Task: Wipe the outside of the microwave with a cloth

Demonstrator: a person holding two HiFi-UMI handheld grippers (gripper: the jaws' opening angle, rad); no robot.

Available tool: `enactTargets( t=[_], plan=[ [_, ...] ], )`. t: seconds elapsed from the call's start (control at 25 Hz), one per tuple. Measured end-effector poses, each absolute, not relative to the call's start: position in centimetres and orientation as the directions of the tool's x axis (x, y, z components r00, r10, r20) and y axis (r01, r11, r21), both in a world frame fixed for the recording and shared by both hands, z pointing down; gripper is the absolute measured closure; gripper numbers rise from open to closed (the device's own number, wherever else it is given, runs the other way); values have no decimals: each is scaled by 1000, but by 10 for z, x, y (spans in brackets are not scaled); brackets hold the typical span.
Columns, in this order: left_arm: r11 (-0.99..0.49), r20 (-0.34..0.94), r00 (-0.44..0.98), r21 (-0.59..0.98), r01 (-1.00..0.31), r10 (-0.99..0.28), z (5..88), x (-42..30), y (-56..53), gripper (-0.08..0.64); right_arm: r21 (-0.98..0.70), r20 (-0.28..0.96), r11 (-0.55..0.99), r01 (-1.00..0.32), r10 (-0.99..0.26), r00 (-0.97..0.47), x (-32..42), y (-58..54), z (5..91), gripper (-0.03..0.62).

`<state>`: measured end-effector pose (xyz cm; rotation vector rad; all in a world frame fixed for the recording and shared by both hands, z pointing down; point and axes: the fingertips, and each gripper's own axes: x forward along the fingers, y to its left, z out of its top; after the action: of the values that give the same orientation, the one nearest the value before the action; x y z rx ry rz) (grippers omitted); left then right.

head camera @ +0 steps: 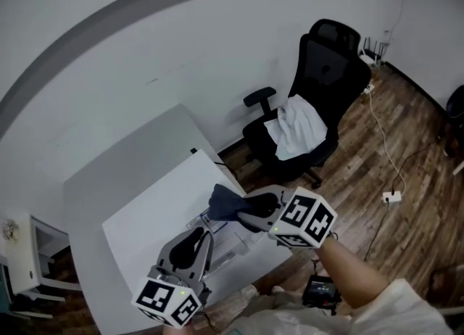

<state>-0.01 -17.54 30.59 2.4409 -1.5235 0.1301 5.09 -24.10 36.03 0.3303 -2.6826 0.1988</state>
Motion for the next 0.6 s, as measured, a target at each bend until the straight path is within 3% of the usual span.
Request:
enactTargets(
  t=[0.28,0.6],
  plan=[
    [-474,191,506,192,-860,-841,307,2,-209,492,-103,380,938,-332,-271,-885,38,-289,340,488],
    [-386,306,414,150,-910,-857,323,12,-262,479,-437,289,810,-391,-285,-914,25,-362,383,488]
  ],
)
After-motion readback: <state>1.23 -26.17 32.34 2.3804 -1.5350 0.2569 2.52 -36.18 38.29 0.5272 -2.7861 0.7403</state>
